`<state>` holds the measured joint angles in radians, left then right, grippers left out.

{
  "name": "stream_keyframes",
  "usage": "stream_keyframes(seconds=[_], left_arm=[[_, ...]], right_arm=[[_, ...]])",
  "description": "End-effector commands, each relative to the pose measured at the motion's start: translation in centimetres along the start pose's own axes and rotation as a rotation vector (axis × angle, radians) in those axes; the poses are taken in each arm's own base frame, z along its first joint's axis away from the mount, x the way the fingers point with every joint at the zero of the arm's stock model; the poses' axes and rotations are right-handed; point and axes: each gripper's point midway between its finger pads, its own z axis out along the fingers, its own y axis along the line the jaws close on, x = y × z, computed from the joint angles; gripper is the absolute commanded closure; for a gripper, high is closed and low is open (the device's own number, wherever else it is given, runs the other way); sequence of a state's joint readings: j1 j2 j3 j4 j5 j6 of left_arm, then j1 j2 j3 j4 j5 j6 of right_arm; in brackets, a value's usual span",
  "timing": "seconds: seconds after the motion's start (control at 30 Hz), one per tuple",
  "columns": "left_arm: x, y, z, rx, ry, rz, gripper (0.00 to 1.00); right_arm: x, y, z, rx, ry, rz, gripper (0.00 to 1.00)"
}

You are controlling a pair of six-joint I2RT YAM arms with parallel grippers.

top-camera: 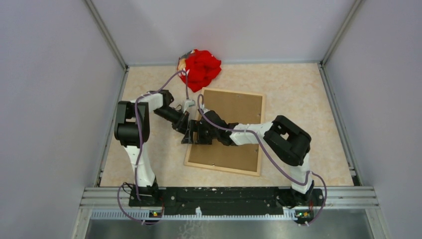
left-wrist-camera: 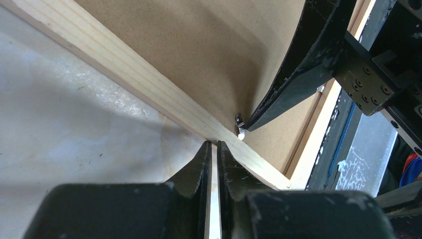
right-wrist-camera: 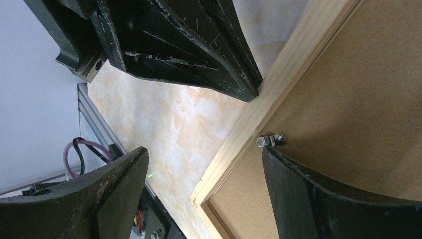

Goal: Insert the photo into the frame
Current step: Install the photo frame at the center of the board.

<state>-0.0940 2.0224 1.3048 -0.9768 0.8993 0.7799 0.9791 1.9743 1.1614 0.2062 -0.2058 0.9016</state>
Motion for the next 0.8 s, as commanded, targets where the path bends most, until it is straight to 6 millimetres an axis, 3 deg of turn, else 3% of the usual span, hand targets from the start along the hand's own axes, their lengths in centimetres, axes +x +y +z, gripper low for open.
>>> stream_keyframes(seconds=[0.0,0.77], left_arm=[[0.0,-0.12,0.29,-0.002,-0.006,0.047,0.88],[0.04,-0.39,0.28,0.006,-0.006,0.054,0.88]], right_arm=[[-0.16,0.27,0.99,0.005,-0.024,-0.002,0.16],[-0.69,-0.01,1.43,0.013,-0.057,0.005,0.16]])
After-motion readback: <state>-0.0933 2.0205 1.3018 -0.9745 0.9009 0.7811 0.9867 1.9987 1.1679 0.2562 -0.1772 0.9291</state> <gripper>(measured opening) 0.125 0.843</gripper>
